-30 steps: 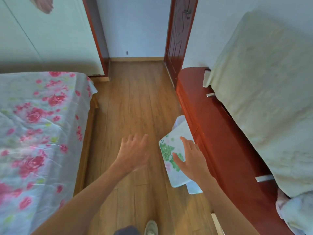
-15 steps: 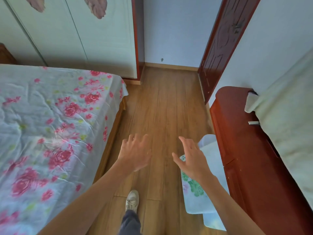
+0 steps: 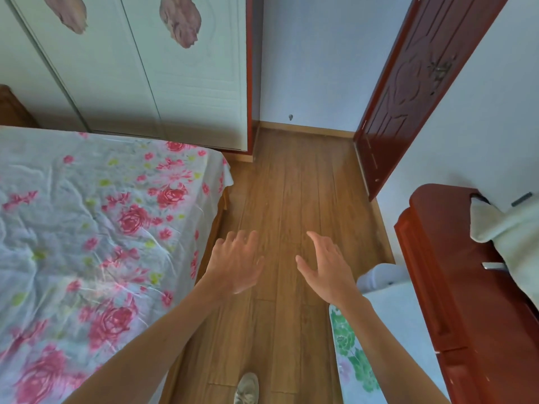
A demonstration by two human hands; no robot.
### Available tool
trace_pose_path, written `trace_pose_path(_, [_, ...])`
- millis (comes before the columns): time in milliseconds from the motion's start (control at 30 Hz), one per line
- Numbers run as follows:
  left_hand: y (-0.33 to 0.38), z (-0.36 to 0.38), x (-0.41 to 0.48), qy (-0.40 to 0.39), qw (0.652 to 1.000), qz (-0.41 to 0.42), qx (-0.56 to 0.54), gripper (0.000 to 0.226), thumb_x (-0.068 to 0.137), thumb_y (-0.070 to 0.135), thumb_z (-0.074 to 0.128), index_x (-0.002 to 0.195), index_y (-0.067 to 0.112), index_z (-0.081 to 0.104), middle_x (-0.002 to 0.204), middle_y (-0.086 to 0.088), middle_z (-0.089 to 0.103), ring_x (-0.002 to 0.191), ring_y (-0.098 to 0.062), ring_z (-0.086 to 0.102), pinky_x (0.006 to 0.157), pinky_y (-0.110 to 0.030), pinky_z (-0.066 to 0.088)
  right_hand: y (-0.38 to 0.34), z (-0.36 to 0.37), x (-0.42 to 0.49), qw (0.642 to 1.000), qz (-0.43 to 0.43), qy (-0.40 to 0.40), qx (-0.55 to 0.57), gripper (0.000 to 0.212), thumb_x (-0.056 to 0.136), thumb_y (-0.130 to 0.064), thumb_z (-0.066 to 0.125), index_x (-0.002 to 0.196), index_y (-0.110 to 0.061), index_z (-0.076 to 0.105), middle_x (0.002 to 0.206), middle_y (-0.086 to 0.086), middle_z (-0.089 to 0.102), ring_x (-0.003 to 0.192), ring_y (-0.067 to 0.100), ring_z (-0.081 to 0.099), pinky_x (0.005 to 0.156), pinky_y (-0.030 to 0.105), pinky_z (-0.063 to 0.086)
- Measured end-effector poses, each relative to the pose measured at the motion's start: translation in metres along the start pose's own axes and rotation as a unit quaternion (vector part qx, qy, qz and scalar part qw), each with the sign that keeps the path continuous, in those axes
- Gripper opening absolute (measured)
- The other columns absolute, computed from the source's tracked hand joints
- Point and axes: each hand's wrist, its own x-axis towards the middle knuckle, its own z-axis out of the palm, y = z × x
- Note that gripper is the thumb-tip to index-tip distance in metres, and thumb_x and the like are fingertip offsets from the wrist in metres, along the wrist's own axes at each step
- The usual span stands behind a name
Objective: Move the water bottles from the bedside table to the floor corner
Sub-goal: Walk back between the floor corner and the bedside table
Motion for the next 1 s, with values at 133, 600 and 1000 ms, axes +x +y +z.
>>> trace_pose_path(133, [-0.018,-0.007,0.030,0.008,1.000,-0.004,-0.001,0.050,0.094,0.049,0.040,0.133,0.018,0.036,0.130,-0.005,0.051,0.116,-0.024,0.050,0.095,-0.042,0.043,-0.007,0.004,0.034,1.000,0.001,-0.003,-0.002,0.065,0.096,-0.055,0.042,0.152,-0.025,0.023,0.151,-0.004,0.035,0.136,0.015,0.038,0.101,0.032,0.042])
trace_pose_path(600, [-0.039,0.002,0.166,-0.009,0.999,-0.032,0.001,0.053,0.095,0.048,0.041,0.136,0.015,0.038,0.128,-0.006,0.054,0.113,-0.023,0.053,0.094,-0.040,0.047,0.032,0.011,0.169,0.999,-0.003,-0.046,-0.006,0.066,0.098,-0.054,0.040,0.153,-0.023,0.018,0.152,-0.002,0.034,0.134,0.015,0.041,0.102,0.034,0.044])
trace_pose_path(1000, [-0.022,-0.011,0.330,-0.002,0.995,-0.085,-0.052,0.051,0.095,0.049,0.042,0.135,0.018,0.038,0.123,-0.003,0.055,0.109,-0.021,0.055,0.093,-0.039,0.049,0.089,-0.020,0.330,0.997,-0.038,-0.065,-0.009,0.069,0.097,-0.056,0.038,0.154,-0.023,0.016,0.154,-0.003,0.032,0.137,0.015,0.038,0.104,0.034,0.042])
